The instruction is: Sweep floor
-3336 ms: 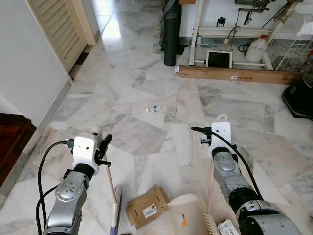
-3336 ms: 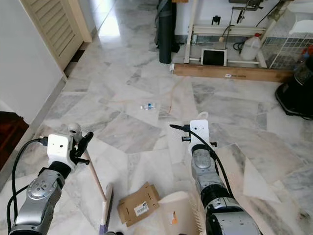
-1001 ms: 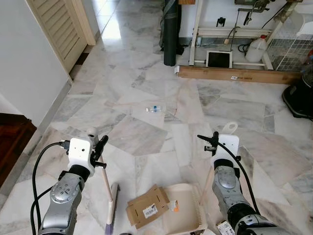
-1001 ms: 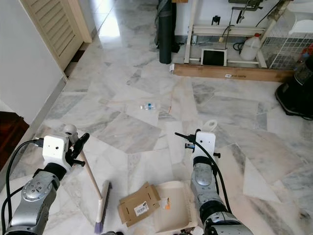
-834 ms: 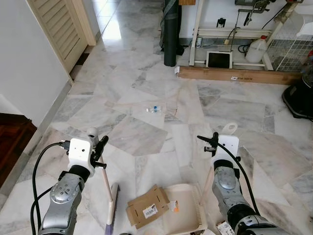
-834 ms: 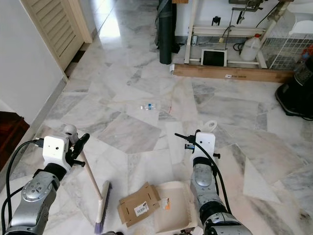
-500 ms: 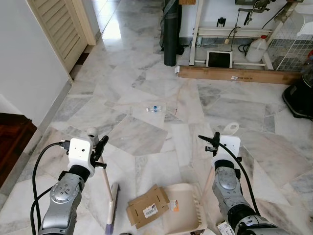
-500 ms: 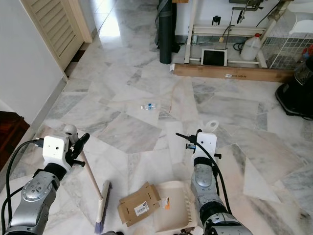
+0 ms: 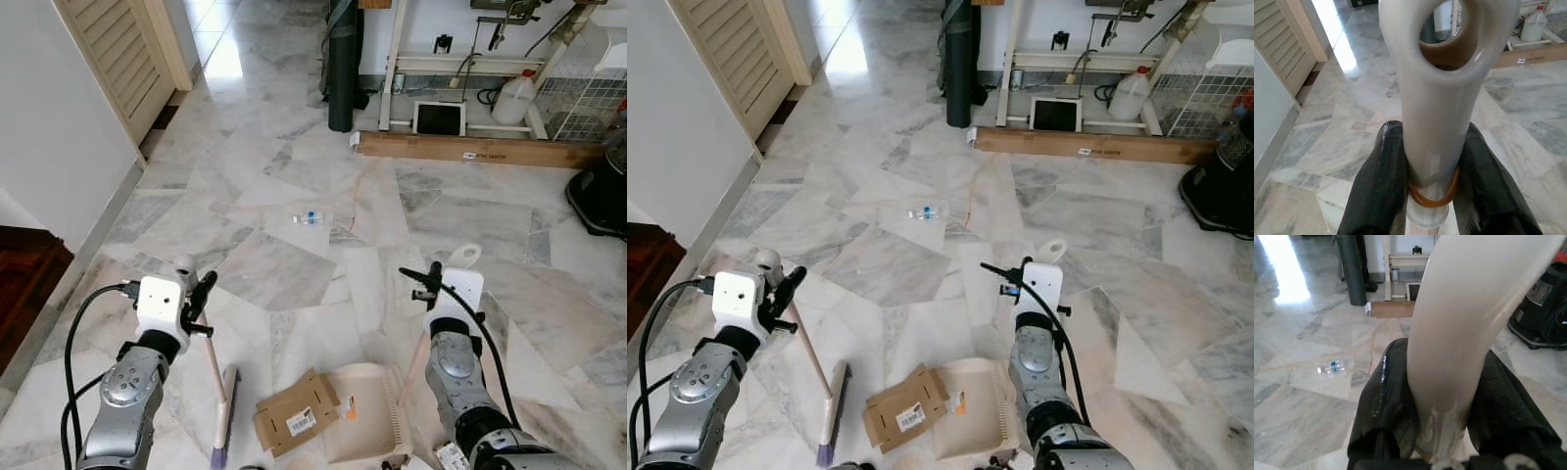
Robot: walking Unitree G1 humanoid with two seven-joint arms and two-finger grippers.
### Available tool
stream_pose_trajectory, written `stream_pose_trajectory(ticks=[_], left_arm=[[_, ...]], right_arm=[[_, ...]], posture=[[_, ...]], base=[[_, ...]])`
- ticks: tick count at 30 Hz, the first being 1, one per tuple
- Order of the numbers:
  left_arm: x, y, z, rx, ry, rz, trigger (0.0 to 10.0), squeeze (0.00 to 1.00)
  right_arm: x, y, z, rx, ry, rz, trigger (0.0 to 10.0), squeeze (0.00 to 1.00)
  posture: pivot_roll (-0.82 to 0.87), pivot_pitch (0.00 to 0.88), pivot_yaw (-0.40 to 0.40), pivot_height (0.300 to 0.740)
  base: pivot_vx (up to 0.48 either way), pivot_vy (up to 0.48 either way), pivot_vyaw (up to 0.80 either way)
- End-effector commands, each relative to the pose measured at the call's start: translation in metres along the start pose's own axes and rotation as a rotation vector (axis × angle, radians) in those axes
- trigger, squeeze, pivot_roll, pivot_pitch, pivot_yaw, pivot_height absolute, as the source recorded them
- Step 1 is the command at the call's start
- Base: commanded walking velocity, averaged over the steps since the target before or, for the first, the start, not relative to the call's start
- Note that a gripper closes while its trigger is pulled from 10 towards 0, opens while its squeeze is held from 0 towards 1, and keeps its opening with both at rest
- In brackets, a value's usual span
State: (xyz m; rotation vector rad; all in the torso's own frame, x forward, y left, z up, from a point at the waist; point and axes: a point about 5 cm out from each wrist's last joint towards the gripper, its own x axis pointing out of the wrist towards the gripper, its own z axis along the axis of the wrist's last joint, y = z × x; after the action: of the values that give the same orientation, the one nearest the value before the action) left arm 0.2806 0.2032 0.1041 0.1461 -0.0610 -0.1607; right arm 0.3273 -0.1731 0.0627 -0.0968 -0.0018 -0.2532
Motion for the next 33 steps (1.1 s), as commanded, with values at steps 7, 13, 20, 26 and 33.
stream_pose_trajectory(ticks=[7,13,20,26,33], left_arm=[[-0.002,0.006,0.004,0.012,-0.015,0.01,10.0,0.0],[-0.004,0.008,0.001,0.021,0.011,0.008,10.0,0.0],[-0.008,0.006,-0.013,0.025,0.102,-0.01,10.0,0.0],[-0.009,0.005,-0.021,-0.041,0.142,-0.003,10.0,0.0],[-0.004,0.002,-0.026,-0.182,0.183,-0.016,10.0,0.0]], right_arm=[[-0.004,0.002,-0.007,0.005,0.032,0.005,10.0,0.0],[-0.017,0.004,-0.027,-0.017,0.134,0.041,10.0,0.0],[-0.021,0.005,-0.033,-0.014,0.159,0.042,10.0,0.0],[-0.022,0.008,-0.033,-0.007,0.164,0.05,10.0,0.0],[-0.019,0.009,-0.03,0.002,0.157,0.056,10.0,0.0]], posture=[[0.19,0.156,0.06,0.74],[0.2,0.166,0.064,0.74],[0.2,0.17,0.068,0.74],[0.19,0.169,0.069,0.74],[0.18,0.164,0.068,0.74]], base=[[0.0,0.0,0.0],[0.0,0.0,0.0],[0.0,0.0,0.0],[0.0,0.0,0.0],[0.0,0.0,0.0]])
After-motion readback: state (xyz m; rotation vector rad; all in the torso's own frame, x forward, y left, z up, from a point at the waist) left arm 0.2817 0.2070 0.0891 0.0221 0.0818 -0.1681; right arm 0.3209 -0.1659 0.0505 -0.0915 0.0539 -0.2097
